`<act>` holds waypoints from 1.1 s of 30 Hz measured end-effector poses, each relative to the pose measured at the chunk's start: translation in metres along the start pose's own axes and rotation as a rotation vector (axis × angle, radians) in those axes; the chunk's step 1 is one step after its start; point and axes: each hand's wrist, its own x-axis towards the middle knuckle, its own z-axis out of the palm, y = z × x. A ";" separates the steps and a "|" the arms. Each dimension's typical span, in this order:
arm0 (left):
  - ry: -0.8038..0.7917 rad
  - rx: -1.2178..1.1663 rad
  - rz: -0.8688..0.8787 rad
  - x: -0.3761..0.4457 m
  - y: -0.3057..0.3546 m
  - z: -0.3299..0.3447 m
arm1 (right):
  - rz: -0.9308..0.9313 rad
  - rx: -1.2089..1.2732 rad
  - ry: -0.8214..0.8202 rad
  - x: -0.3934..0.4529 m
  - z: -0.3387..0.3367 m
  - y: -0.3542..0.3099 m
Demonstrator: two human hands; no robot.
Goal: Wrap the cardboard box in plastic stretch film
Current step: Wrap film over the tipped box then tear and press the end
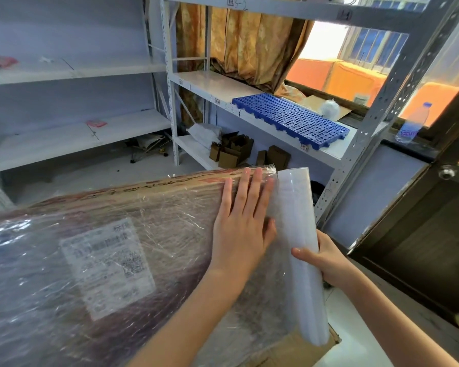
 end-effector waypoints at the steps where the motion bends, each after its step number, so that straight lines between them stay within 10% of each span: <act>1: -0.025 0.021 -0.014 0.003 0.000 0.002 | 0.001 0.008 -0.001 0.000 0.000 0.000; 13: 0.034 -0.094 -0.144 0.014 -0.003 -0.004 | 0.129 -0.051 -0.292 -0.002 -0.025 -0.014; 23: 0.044 -0.086 -0.187 0.013 0.004 -0.008 | 0.028 -0.238 -0.027 0.005 -0.029 -0.002; 33: 0.042 -0.174 -0.229 0.017 -0.008 -0.007 | 0.086 -0.018 -0.226 0.032 -0.017 0.012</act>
